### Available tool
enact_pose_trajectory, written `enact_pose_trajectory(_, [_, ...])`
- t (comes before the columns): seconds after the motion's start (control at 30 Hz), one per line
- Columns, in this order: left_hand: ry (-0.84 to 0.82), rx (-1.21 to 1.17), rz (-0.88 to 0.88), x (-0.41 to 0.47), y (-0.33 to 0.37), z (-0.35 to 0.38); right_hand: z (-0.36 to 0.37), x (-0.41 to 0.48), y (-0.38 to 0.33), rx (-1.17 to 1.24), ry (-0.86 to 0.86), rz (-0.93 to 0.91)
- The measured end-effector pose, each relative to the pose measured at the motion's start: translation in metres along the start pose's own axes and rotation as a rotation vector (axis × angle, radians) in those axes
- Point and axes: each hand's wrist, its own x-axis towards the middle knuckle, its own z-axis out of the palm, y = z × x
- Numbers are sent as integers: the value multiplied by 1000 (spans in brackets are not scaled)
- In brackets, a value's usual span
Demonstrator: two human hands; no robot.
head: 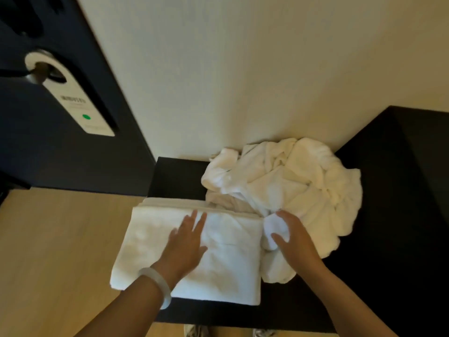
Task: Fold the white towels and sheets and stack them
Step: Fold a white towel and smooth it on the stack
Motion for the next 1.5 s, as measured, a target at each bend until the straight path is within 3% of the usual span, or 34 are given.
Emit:
enact_pose_trajectory(0.13, [56,-155,169,26,85,-19,-59,26,18,133,174,271])
enact_pose_trajectory(0.23, [45,-256,224,49,140,-26,-80,48,30,66,165,311])
enact_pose_trajectory(0.4, [-80,-196,90,73,193,-2,-82,76,40,162,104,539])
enact_pose_trajectory(0.47, [-69,-182,11,76,204,11,-77,78,45,66,9,604])
enact_pose_trajectory(0.63, [63,-413,-96,82,220,6,-101,86,55,232,40,499])
enact_pose_trajectory(0.73, [108,-430,-75,85,237,-23,-143,96,30,534,140,419])
enact_pose_trajectory(0.83, [171,-639,-40,81,276,-77,-204,98,-11,719,217,236])
enact_pose_trajectory(1.03, [420,-822,235,31,363,-219,-370,58,-93,748,264,-38])
enact_pose_trajectory(1.2, [449,-829,438,-9,425,-281,-490,3,-108,723,380,-185])
enact_pose_trajectory(1.3, [376,-778,474,-16,449,-273,-515,-17,-85,584,454,-152])
enact_pose_trajectory(1.4, [288,-717,489,-7,464,-241,-510,-25,-40,391,521,0])
enact_pose_trajectory(1.5, [202,-770,428,1,473,-202,-500,-36,18,366,580,155])
